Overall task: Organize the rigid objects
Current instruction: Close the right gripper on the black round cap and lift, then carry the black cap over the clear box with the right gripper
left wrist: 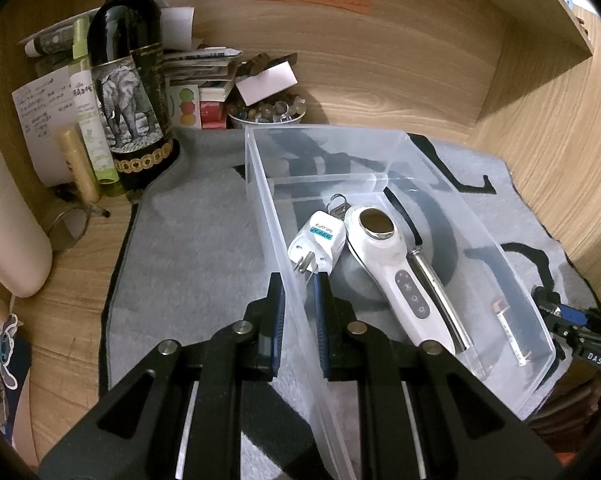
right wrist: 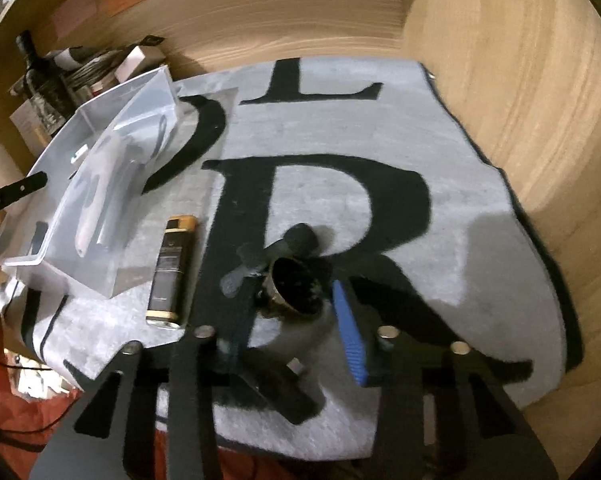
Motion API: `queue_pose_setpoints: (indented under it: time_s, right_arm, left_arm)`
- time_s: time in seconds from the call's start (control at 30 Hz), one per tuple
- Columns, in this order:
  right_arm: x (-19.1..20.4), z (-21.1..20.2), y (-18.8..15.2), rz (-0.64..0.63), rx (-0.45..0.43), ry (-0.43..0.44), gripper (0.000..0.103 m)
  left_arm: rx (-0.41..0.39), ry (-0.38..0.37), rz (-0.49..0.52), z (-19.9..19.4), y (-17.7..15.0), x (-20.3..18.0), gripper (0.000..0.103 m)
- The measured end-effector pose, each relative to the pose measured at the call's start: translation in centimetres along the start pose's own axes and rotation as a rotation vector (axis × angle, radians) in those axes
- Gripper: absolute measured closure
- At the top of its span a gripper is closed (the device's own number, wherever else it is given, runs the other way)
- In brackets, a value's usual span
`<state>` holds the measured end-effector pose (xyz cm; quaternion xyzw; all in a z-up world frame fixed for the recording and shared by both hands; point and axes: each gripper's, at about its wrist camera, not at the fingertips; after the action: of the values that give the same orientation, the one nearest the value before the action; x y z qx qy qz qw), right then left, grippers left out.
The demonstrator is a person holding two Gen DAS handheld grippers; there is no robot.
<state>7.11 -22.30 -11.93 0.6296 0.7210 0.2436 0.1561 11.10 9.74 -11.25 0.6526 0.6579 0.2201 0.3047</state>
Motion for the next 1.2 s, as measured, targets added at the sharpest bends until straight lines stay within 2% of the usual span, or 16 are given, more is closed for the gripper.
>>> queue_pose_setpoints:
  time_s: [0.27, 0.53, 0.87, 1.2]
  right_arm:
    - [0.4, -0.6, 0.9, -0.021, -0.04, -0.017, 0.072]
    - [1.8, -2.9, 4.0, -0.06, -0.151, -0.035, 0.072]
    - [6.2, -3.4, 8.8, -0.161, -0.259, 0.039, 0.072]
    - [11.7, -1.6, 11.1, -0.294, -0.254, 0.167, 0.072]
  left_arm:
    - [0.001, -0.003, -0.005, 0.0, 0.0, 0.0, 0.089]
    - [-0.003, -0.017, -0.003, 0.0, -0.1, 0.2, 0.088]
    - [-0.004, -0.034, -0.002, -0.1, -0.1, 0.4, 0.087]
    - [-0.002, -0.044, -0.008, 0.0, -0.1, 0.5, 0.087]
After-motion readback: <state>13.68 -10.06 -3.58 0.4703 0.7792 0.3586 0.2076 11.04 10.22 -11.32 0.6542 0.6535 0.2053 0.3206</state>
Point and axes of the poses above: each gripper's, at about its wrist camera, not at the fingertips, and z roughly the way its jaws point, x to its left, y to its top
